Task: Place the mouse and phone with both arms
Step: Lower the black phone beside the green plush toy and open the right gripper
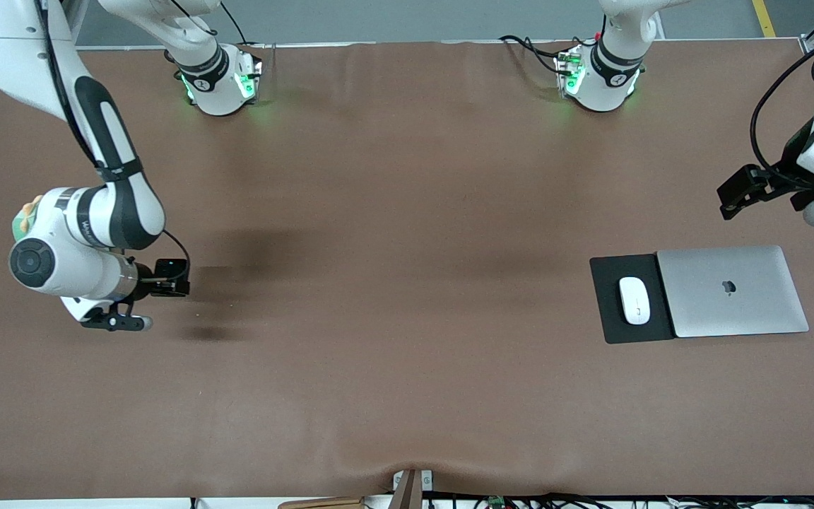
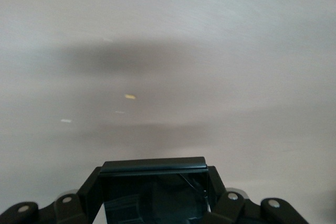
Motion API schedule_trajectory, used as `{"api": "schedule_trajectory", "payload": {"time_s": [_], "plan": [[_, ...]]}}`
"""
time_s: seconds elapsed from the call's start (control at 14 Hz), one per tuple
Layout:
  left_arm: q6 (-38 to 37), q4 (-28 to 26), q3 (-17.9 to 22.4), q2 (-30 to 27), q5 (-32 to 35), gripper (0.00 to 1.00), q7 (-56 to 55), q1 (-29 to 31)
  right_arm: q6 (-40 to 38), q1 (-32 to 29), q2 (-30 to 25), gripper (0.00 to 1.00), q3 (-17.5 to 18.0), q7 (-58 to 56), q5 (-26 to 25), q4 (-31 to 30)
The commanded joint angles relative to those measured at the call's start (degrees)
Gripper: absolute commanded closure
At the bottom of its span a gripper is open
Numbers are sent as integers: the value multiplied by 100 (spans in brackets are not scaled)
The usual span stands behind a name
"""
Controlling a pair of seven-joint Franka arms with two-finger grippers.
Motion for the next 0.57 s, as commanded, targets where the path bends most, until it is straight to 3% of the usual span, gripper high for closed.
{"api": "schedule_trajectory", "payload": {"time_s": [0.0, 0.14, 0.21, 0.5], "plan": [[-106, -142, -3, -147, -166, 0, 160, 66, 186, -488, -48, 100, 131, -444, -265, -254], [-106, -273, 102, -287, -280, 0, 160, -47, 196, -717, 49, 100, 131, -699, -292, -254], [-106, -387, 338, -383, -290, 0, 169, -326, 196, -849, 84, 100, 131, -805, -319, -254], [-80, -853, 2006, -814, -447, 0, 265, -1864, 915, -1324, 602, 100, 131, -1236, -371, -254]]}}
